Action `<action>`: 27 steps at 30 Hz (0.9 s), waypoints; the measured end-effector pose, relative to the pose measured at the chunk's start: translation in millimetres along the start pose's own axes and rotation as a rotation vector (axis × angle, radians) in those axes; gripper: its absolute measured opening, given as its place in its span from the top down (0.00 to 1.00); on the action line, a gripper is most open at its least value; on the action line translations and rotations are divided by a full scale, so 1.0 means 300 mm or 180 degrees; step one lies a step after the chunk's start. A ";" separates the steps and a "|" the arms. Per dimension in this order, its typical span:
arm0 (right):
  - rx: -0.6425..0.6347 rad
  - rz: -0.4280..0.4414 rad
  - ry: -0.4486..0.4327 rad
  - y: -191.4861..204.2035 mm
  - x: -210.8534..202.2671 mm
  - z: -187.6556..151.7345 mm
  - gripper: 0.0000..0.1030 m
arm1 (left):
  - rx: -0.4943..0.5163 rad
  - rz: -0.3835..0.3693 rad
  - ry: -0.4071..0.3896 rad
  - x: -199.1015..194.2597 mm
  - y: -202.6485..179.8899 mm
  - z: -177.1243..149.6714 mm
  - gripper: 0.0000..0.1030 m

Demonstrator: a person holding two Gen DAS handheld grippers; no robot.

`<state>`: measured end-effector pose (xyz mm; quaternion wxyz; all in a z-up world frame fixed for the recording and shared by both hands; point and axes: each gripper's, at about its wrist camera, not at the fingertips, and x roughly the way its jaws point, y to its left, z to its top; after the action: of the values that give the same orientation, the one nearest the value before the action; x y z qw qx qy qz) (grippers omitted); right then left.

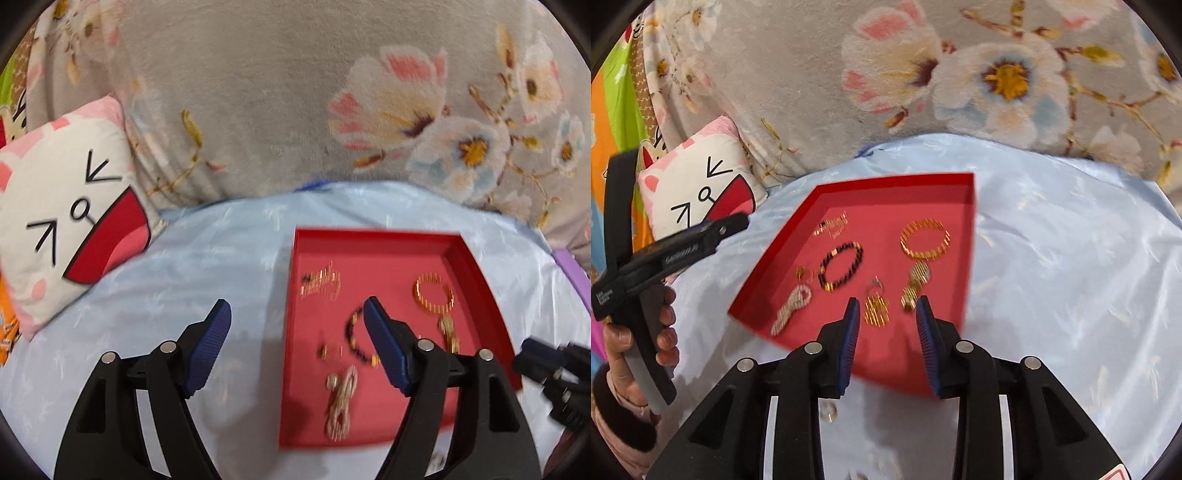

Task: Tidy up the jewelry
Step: 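Withdraw both tools from the box toward the two hoop earrings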

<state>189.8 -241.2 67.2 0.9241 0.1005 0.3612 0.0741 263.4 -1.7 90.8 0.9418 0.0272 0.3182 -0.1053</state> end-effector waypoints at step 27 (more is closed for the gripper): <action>-0.0253 -0.0213 0.0439 0.129 -0.062 -0.411 0.69 | 0.0063 0.0187 0.0494 -0.143 -0.058 -0.469 0.23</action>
<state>89.6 -191.3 -0.2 0.9022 0.0462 0.4240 0.0643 142.9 5.6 5.2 0.9166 0.0540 0.3882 -0.0783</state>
